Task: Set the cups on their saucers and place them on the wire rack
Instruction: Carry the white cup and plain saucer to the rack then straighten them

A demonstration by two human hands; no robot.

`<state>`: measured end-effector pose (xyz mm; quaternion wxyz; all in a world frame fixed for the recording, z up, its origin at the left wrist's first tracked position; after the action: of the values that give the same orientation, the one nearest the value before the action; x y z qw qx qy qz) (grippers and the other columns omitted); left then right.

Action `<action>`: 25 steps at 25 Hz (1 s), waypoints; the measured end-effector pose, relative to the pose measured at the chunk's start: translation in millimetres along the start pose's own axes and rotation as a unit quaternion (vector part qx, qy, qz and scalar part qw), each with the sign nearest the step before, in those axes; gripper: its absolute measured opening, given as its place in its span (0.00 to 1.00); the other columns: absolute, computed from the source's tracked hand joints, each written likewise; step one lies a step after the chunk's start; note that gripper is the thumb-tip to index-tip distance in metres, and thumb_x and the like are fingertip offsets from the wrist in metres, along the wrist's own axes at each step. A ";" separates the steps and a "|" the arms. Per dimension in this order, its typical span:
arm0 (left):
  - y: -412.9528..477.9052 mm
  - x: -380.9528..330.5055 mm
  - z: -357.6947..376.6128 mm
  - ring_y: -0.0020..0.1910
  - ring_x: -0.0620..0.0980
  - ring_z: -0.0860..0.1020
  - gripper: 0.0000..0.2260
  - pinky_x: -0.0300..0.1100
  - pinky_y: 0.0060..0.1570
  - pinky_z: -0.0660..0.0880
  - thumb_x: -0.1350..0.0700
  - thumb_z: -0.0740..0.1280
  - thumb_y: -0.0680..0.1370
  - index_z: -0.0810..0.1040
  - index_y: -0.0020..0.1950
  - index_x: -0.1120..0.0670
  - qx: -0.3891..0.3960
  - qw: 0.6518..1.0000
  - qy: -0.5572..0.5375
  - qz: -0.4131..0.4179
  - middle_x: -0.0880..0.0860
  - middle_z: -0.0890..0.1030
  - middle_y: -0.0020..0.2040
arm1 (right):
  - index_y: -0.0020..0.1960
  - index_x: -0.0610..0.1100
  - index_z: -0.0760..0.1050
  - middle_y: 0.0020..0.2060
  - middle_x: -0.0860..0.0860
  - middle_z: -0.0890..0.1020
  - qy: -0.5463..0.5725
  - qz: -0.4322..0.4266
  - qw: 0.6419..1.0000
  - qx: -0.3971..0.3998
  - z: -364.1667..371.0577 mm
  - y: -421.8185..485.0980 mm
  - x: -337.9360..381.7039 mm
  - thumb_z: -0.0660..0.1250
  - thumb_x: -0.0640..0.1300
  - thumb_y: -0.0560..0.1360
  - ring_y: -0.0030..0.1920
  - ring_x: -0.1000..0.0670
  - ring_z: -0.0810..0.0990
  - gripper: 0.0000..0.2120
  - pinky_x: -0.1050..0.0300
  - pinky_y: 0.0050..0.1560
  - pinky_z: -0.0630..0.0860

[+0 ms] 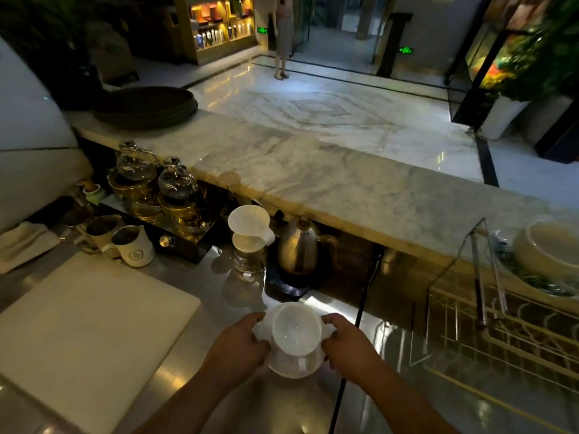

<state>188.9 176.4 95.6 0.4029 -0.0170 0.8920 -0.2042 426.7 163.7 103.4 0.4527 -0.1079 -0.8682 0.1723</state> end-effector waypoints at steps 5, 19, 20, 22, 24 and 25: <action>-44.6 -75.1 4.1 0.36 0.39 0.83 0.20 0.41 0.38 0.78 0.54 0.71 0.72 0.74 0.61 0.38 -0.032 0.999 -0.020 0.029 0.48 0.85 0.36 | 0.53 0.56 0.74 0.34 0.51 0.83 0.011 -0.012 1.000 -0.022 -62.8 -49.6 5.9 0.67 0.38 0.74 0.24 0.60 0.80 0.14 0.67 0.23 0.72; -162.2 -235.4 65.8 0.31 0.43 0.82 0.15 0.35 0.30 0.74 0.57 0.69 0.72 0.81 0.57 0.45 -0.060 0.995 -0.011 0.083 0.47 0.85 0.37 | 0.56 0.47 0.79 0.34 0.44 0.85 0.046 -0.029 0.997 -0.060 -209.2 -187.3 -26.5 0.65 0.42 0.71 0.27 0.52 0.81 0.14 0.57 0.27 0.78; -172.5 -256.2 76.5 0.31 0.43 0.82 0.13 0.32 0.27 0.73 0.58 0.69 0.73 0.81 0.54 0.44 -0.050 0.993 -0.011 0.107 0.46 0.84 0.36 | 0.56 0.47 0.80 0.34 0.45 0.85 0.056 -0.024 0.995 -0.081 -227.9 -203.1 -35.3 0.65 0.42 0.71 0.26 0.52 0.81 0.14 0.57 0.27 0.78; -184.0 -285.5 96.8 0.31 0.43 0.82 0.14 0.32 0.27 0.73 0.60 0.68 0.73 0.80 0.51 0.42 -0.032 0.991 -0.012 0.130 0.45 0.85 0.35 | 0.57 0.47 0.80 0.32 0.46 0.84 0.056 -0.025 0.993 -0.102 -255.7 -228.4 -48.0 0.65 0.40 0.72 0.24 0.54 0.80 0.14 0.59 0.25 0.76; -183.4 -296.6 106.2 0.31 0.45 0.83 0.13 0.38 0.31 0.78 0.60 0.68 0.72 0.80 0.51 0.44 -0.008 0.991 -0.018 0.129 0.48 0.86 0.37 | 0.58 0.46 0.80 0.31 0.47 0.83 0.060 -0.016 0.992 -0.112 -268.3 -233.2 -53.6 0.65 0.38 0.74 0.22 0.56 0.79 0.15 0.61 0.23 0.74; -181.5 -304.4 111.4 0.31 0.46 0.83 0.13 0.39 0.32 0.79 0.59 0.68 0.70 0.81 0.51 0.45 -0.001 0.991 -0.022 0.130 0.50 0.86 0.37 | 0.59 0.46 0.79 0.32 0.46 0.83 0.058 -0.009 0.991 -0.119 -276.0 -238.7 -57.1 0.65 0.38 0.74 0.22 0.56 0.79 0.14 0.61 0.23 0.74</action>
<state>450.8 30.4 314.9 0.4452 0.0945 0.8779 -0.1492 678.8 -19.2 301.9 0.4874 -0.1630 -0.8559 0.0574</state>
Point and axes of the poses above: each hand's wrist, its own y-axis towards the middle knuckle, its own z-axis out of the palm, x = y × z, the point moved 6 cm from there along y, towards the middle knuckle
